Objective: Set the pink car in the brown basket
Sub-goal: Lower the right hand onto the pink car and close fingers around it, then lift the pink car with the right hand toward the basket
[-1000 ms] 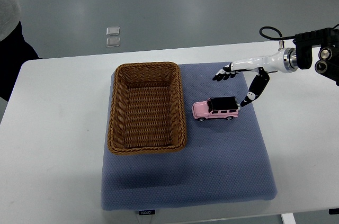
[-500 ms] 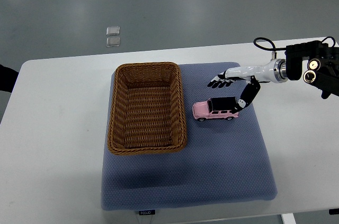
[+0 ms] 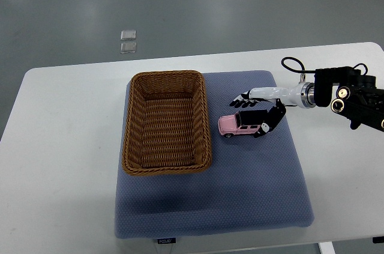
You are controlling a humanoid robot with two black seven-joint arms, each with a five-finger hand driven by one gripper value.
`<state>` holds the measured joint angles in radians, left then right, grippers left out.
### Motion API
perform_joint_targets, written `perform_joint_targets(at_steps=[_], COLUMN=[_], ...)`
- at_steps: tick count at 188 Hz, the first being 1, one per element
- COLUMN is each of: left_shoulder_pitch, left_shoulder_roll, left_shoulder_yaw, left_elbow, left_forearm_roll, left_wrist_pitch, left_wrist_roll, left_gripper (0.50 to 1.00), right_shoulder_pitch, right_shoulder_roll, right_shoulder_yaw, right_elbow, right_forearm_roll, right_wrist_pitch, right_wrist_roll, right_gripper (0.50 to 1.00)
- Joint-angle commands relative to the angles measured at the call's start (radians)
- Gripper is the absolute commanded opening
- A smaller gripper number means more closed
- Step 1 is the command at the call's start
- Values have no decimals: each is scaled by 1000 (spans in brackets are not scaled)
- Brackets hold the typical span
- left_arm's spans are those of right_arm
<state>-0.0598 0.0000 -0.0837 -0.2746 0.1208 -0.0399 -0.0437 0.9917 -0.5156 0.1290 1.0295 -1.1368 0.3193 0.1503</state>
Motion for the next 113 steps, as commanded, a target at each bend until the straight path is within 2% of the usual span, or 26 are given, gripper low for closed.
perform_joint_targets(at_steps=[1,14,31,49,64,72,81,113], left_shoulder_pitch=[0,0,0,0,0,0,0,0], left_shoulder_roll=[0,0,0,0,0,0,0,0], left_shoulder_yaw=[1,2,1,2,2,2,2,2], left_elbow=[0,0,2,2,2,2,2,2], left_forearm_roll=[0,0,-1,-1,-1,-1,-1,-1], left_wrist_pitch=[0,0,0,0,0,0,0,0], left_wrist_roll=[1,1,1,1,1,1,1,1], left_gripper=[1000,1000,1000,1000,1000,1000,1000,1000], right_shoulder_pitch=[-10,-12,-24,-25,-30,-30,-25,2], right_shoulder_roll=[2,3,6,6,6,6,3,-24], right_shoulder_yaw=[0,-2,-2,-5,-8,-8,-8,0], right_elbow=[-3,-3,-8,-8,-8,-8,-8,0], right_forearm_roll=[-4,-6,-11,-17,-20,-20,-21,-17], right_wrist_pitch=[-14,-17,-20,-32,-46,-49,-49,-34], right_wrist_roll=[0,0,3,9,12,12,14,28], right_gripper=[889,848,713,635,550,537,500,500])
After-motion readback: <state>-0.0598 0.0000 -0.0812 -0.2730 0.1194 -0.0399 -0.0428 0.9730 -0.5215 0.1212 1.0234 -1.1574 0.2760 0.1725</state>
